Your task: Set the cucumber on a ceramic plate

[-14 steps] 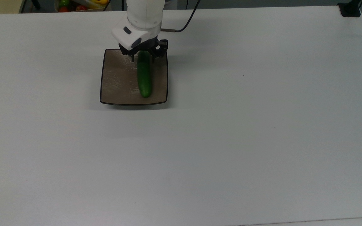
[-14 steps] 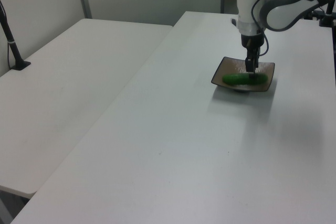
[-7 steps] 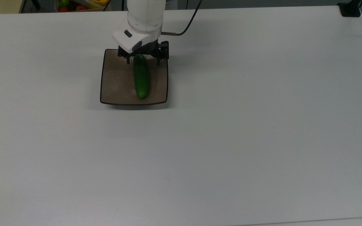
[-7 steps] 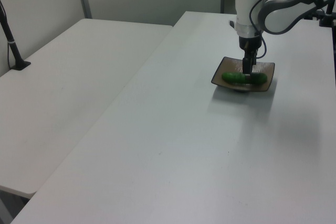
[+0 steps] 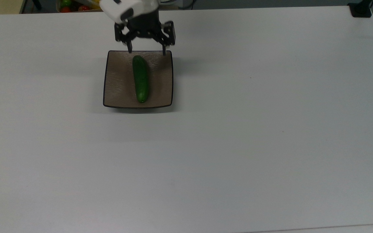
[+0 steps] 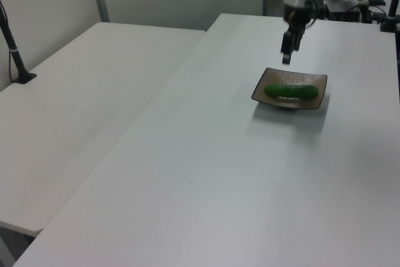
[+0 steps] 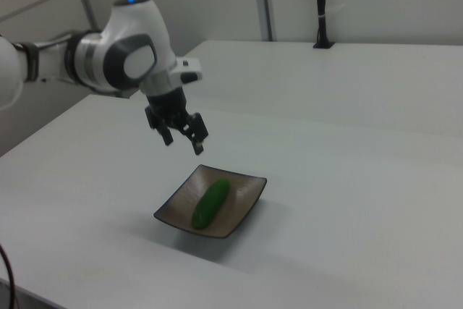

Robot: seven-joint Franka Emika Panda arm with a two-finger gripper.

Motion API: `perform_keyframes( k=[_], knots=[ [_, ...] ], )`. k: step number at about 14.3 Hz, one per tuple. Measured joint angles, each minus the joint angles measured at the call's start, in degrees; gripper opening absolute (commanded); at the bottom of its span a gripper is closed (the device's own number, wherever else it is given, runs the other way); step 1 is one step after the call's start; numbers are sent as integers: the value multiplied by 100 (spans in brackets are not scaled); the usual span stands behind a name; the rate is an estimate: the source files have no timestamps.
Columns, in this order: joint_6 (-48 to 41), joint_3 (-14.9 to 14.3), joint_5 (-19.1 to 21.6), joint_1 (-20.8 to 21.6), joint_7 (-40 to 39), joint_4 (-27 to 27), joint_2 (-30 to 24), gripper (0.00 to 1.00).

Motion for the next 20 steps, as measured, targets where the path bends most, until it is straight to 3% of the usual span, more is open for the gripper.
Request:
perform_keyframes(
  k=[4, 8, 11, 16, 20],
  knots=[
    [-884, -2, 193, -205, 0, 610, -264, 100],
    [-1005, 43, 201, -314, 0, 777, -276, 100],
    [-1148, 454, 201, -681, 0, 873, -271, 100],
    [-1223, 837, 201, -947, 0, 898, -266, 100],
    [-1223, 1329, 201, -1376, 0, 897, -244, 100]
  ],
)
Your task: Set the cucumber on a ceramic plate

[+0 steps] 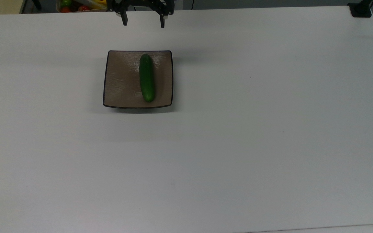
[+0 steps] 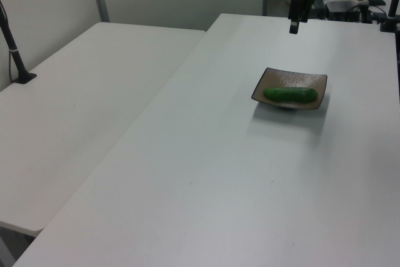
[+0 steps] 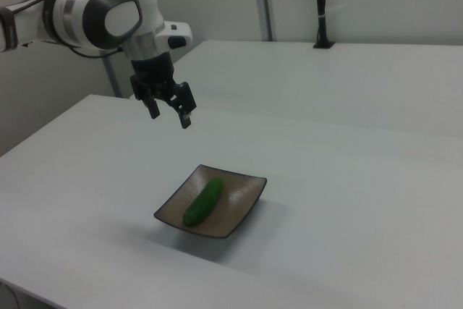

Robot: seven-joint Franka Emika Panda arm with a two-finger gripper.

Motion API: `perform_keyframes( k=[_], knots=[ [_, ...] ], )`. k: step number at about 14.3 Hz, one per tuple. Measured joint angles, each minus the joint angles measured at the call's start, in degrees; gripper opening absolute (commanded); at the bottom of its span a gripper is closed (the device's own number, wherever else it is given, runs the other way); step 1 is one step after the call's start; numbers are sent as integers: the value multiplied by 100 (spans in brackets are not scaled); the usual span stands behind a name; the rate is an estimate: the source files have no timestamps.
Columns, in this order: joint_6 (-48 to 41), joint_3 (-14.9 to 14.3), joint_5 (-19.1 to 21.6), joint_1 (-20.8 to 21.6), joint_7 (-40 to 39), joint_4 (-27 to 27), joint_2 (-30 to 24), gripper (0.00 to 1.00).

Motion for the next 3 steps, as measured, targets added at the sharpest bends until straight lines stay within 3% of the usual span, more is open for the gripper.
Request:
perform_keyframes(
  k=[3],
  knots=[
    [0, 59, 0, -28, 0, 0, 11, 100]
  ],
)
